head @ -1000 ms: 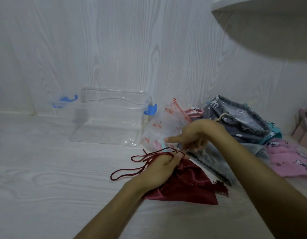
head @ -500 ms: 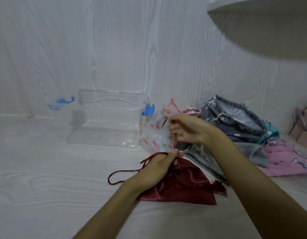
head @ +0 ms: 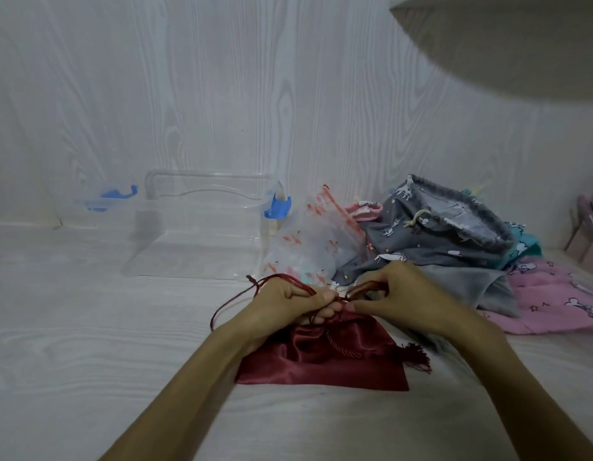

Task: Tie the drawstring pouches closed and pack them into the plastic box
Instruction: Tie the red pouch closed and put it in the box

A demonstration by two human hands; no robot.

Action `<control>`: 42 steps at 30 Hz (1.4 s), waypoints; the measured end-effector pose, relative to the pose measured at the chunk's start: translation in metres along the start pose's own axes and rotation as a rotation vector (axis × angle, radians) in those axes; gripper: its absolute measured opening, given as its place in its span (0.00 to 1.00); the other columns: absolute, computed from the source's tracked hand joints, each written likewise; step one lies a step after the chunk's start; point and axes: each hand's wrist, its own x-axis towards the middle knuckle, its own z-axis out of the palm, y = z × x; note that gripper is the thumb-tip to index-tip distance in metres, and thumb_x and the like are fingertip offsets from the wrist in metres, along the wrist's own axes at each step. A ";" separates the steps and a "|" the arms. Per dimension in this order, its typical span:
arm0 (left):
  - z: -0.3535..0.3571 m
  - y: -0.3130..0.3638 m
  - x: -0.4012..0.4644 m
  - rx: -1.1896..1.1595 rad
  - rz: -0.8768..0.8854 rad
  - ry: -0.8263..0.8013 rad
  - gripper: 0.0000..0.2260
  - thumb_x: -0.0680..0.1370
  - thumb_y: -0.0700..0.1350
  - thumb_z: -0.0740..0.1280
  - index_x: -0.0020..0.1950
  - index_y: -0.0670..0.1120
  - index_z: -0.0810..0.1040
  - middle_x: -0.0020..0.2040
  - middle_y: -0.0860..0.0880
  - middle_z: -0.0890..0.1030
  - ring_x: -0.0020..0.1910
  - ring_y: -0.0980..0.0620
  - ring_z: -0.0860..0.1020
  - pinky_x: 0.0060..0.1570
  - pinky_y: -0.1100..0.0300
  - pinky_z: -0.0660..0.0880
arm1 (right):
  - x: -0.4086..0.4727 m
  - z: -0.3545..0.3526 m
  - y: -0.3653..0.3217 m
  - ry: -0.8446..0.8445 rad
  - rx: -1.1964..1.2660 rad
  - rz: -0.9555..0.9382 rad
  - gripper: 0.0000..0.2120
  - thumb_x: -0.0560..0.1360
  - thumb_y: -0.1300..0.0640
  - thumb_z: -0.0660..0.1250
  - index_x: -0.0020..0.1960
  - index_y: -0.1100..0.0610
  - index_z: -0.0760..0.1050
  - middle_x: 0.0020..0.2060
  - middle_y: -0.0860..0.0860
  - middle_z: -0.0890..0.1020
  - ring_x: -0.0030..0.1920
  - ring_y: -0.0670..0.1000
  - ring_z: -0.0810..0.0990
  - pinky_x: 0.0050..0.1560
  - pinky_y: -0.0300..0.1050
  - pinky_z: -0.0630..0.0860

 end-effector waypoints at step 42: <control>-0.008 -0.012 -0.004 0.738 0.757 0.722 0.12 0.71 0.57 0.69 0.38 0.51 0.85 0.39 0.60 0.84 0.31 0.60 0.78 0.31 0.62 0.75 | 0.000 0.037 -0.030 0.117 0.744 0.286 0.16 0.75 0.45 0.65 0.46 0.59 0.80 0.37 0.56 0.84 0.31 0.52 0.81 0.31 0.45 0.70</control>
